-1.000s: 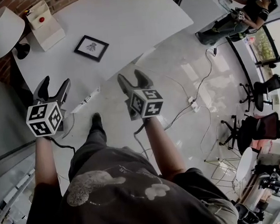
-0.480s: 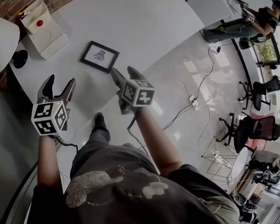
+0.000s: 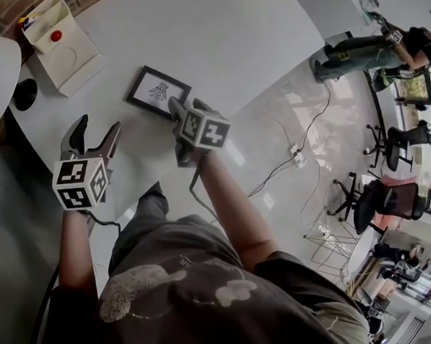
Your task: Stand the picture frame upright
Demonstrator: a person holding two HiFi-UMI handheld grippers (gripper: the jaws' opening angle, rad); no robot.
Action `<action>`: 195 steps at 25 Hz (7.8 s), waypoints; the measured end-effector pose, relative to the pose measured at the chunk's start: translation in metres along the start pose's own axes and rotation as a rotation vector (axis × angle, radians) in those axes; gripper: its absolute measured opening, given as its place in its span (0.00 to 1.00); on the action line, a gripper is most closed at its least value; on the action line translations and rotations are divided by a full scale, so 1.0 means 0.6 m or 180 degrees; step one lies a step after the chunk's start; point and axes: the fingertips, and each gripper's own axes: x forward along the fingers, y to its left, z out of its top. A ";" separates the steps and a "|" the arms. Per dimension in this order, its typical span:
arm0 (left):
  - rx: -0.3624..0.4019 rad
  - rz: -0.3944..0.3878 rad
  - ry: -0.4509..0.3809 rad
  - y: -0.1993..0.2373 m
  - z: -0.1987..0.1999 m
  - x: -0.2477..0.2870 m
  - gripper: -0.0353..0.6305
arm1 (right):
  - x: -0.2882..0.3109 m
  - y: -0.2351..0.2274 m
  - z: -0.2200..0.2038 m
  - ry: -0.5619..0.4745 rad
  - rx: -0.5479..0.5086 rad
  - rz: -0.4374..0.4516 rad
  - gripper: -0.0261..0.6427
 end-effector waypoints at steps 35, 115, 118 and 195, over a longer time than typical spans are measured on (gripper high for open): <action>-0.0242 -0.0190 0.0273 -0.059 -0.015 0.060 0.43 | 0.003 -0.022 0.040 0.0214 0.0040 0.0211 0.16; -0.0134 0.1628 -0.0330 0.166 0.349 0.429 0.20 | 0.331 0.171 0.550 -0.0430 -0.2633 0.2907 0.14; -0.0160 0.1688 -0.0290 0.186 0.333 0.438 0.20 | 0.353 0.176 0.537 -0.0372 -0.2614 0.2918 0.14; -0.0234 0.2091 -0.0480 0.064 0.296 0.355 0.59 | 0.279 0.122 0.512 -0.0532 -0.2857 0.2994 0.47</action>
